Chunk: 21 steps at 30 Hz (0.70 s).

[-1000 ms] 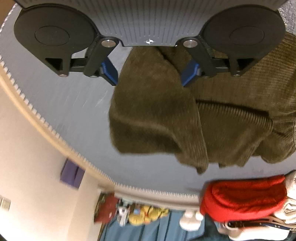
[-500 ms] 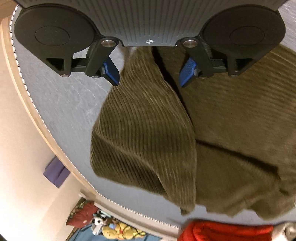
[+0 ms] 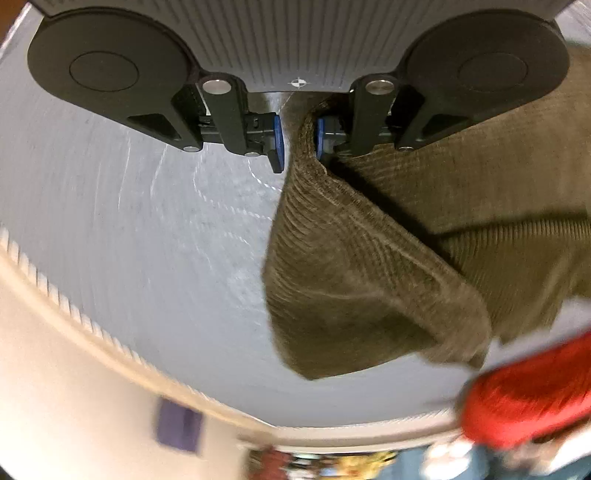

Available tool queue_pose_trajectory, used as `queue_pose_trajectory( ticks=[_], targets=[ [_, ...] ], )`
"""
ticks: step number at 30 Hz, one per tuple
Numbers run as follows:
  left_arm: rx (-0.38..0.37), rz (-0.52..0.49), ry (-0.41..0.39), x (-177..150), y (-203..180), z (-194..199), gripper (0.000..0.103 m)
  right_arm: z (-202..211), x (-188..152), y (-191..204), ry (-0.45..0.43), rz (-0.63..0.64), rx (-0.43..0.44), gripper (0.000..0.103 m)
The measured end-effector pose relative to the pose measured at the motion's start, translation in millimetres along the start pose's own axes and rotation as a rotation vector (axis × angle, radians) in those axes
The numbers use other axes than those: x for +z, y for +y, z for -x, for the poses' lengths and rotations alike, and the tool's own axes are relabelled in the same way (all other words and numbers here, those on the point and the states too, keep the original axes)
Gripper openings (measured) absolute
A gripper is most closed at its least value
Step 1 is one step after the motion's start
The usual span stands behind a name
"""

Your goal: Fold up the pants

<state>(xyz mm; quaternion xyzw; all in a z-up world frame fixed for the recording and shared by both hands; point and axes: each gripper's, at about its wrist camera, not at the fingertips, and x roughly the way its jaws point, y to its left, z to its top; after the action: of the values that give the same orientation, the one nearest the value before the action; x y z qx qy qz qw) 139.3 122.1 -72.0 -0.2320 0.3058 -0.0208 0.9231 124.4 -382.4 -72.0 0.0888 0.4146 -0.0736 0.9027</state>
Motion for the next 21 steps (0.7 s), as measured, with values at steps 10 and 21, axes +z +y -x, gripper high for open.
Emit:
queue_pose_trajectory(
  ticks=[10, 21],
  targets=[
    [-0.043, -0.015, 0.008, 1.6, -6.3, -14.1, 0.067, -20.7, -7.2, 60.6, -0.075, 0.382, -0.124, 0.050],
    [-0.086, -0.009, 0.031, 9.2, 1.3, 23.2, 0.022, -40.1, 9.0, 96.8, -0.096, 0.414, -0.216, 0.012]
  ],
)
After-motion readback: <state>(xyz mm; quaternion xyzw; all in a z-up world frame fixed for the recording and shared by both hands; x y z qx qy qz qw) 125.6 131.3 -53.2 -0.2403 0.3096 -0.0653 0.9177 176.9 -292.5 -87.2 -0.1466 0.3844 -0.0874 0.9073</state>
